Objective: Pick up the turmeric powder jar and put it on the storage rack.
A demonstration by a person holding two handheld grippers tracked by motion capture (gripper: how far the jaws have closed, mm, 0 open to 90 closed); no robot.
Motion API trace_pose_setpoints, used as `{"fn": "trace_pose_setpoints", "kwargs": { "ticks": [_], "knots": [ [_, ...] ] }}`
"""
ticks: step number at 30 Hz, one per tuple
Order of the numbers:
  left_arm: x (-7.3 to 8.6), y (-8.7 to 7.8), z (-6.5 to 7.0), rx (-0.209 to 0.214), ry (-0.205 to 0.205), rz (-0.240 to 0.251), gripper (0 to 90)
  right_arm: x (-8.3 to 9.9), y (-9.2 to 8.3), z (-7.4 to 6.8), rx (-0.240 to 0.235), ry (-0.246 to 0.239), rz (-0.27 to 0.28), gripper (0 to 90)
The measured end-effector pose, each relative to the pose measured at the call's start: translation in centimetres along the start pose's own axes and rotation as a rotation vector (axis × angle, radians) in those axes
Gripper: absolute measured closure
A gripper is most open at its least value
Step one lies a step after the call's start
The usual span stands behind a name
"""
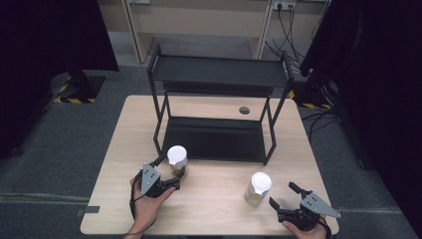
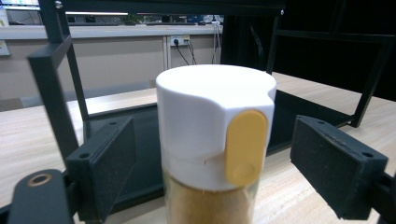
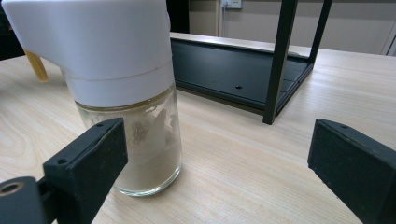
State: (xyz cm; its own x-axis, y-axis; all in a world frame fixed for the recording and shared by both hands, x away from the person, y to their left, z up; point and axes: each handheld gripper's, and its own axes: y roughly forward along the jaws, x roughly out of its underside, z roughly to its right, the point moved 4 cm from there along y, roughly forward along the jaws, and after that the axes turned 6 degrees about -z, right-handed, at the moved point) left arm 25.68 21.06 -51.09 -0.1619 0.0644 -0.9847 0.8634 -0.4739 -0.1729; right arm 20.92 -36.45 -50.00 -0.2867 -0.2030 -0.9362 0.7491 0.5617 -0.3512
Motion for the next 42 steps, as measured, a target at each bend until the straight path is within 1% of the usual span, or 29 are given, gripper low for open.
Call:
{"fn": "trace_pose_setpoints", "kwargs": {
  "ticks": [5,8,13,16,22,24,29,33,42],
  "knots": [
    [-0.4,0.8,0.1,-0.005,0.005,-0.004,17.5,0.0,0.0,0.0,0.0,0.006,0.003,5.3],
    [-0.5,1.1,0.2,-0.014,0.006,-0.004,21.0,0.0,0.0,0.0,-0.001,0.005,0.003,5.3],
    [-0.6,1.4,0.3,-0.014,0.009,-0.006,26.2,0.1,0.0,0.1,-0.001,0.006,0.004,5.3],
    [-0.5,1.5,0.3,-0.016,0.011,0.0,30.0,0.1,0.0,0.0,-0.001,0.004,0.004,5.4],
    [-0.6,1.3,0.1,-0.007,-0.003,0.001,30.6,0.1,0.0,0.1,-0.002,0.006,0.005,5.5],
    [-0.7,1.1,0.2,-0.003,-0.002,0.005,30.5,0.1,0.0,0.1,-0.003,0.01,0.005,5.5],
    [-1.6,0.4,0.5,0.002,0.006,0.027,30.5,0.1,0.0,0.1,-0.003,0.013,0.005,5.6],
    [-2.7,0.0,0.7,0.02,0.007,0.052,30.6,0.1,-0.1,0.1,-0.003,0.013,0.006,5.6],
    [-4.9,-0.3,1.0,0.036,0.014,0.081,30.5,0.1,-0.1,0.1,-0.001,0.014,0.008,5.7]
  ]
}}
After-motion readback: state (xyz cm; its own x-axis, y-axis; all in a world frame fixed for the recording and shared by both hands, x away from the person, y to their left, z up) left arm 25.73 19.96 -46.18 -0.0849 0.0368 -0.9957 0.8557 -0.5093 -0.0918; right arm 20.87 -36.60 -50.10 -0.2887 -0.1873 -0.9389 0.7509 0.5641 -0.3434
